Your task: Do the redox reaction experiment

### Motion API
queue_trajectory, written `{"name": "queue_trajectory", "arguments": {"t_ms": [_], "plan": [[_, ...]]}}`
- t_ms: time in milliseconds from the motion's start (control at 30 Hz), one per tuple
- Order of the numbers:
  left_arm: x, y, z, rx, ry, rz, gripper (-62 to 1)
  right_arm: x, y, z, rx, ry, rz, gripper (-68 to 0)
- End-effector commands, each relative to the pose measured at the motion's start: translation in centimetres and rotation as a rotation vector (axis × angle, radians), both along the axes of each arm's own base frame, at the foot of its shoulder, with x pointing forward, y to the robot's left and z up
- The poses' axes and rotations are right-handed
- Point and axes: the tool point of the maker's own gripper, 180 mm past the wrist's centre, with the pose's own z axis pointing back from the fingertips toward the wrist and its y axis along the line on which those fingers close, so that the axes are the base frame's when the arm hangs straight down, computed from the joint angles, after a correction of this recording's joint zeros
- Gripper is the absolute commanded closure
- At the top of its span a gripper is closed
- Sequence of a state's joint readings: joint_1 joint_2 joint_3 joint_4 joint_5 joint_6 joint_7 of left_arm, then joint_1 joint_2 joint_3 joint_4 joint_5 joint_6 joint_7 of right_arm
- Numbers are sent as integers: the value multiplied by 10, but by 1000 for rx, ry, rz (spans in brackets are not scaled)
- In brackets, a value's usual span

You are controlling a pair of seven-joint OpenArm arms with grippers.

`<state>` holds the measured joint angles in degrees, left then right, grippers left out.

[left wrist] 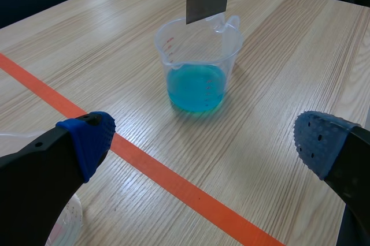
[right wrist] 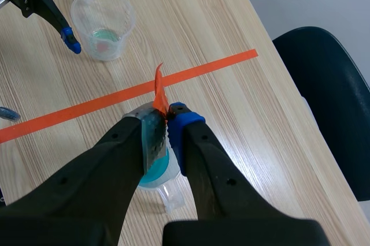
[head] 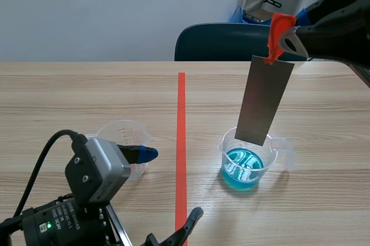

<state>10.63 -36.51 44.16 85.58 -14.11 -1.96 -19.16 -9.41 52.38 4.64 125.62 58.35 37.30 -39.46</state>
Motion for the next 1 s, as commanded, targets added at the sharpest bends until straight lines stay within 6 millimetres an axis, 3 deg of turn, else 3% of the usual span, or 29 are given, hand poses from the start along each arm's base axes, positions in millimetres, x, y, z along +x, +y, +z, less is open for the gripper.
{"name": "queue_trajectory", "arguments": {"t_ms": [0, 967], "plan": [[1, -3, 8, -29, -15, 2, -623, 3, 1, 8, 12, -28, 5, -8], [1, -3, 8, -29, -15, 2, -623, 6, 1, 12, 20, -72, 9, -8]]}}
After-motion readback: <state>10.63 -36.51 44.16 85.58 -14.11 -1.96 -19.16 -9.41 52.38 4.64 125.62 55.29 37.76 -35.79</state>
